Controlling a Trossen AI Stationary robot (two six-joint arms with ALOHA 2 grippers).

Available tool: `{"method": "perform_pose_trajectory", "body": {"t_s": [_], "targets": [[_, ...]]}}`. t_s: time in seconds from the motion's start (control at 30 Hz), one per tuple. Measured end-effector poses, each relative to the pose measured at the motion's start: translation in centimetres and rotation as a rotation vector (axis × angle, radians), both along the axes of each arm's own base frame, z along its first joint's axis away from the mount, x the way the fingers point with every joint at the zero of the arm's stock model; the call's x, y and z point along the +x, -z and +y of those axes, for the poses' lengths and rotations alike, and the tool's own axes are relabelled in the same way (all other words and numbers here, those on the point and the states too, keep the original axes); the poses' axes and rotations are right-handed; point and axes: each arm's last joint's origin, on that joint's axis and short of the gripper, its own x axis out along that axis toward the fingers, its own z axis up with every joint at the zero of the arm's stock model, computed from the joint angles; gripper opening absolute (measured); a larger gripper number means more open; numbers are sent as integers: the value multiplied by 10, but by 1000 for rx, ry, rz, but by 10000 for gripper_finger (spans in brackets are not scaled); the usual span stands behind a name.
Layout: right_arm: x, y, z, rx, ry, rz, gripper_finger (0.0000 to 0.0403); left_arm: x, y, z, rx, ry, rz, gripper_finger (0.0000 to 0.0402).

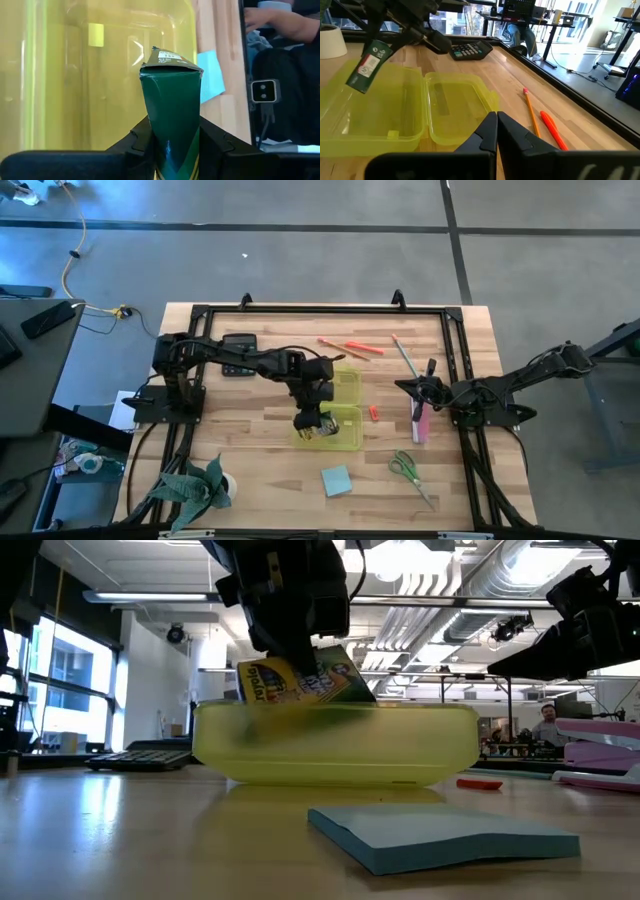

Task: Pack school essentials
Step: Put the orange crayon box into the yellow supply box

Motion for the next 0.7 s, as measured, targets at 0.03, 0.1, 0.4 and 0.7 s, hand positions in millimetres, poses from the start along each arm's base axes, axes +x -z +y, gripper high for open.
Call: {"method": "perform_pose_trajectory", "body": {"t_s": [0.03, 0.1, 0.4, 0.7], "targets": [[0, 0, 0, 0, 0, 0, 0, 0, 0, 0, 12, -6, 3, 88], [0, 0, 0, 0, 0, 0, 0, 0, 1, 0, 53, -16, 7, 89], [0, 0, 0, 0, 0, 0, 0, -1, 2, 1, 101, -17, 14, 129], [0, 0, 0, 0, 0, 0, 0, -1, 3, 2, 140, -37, 31, 156]]}}
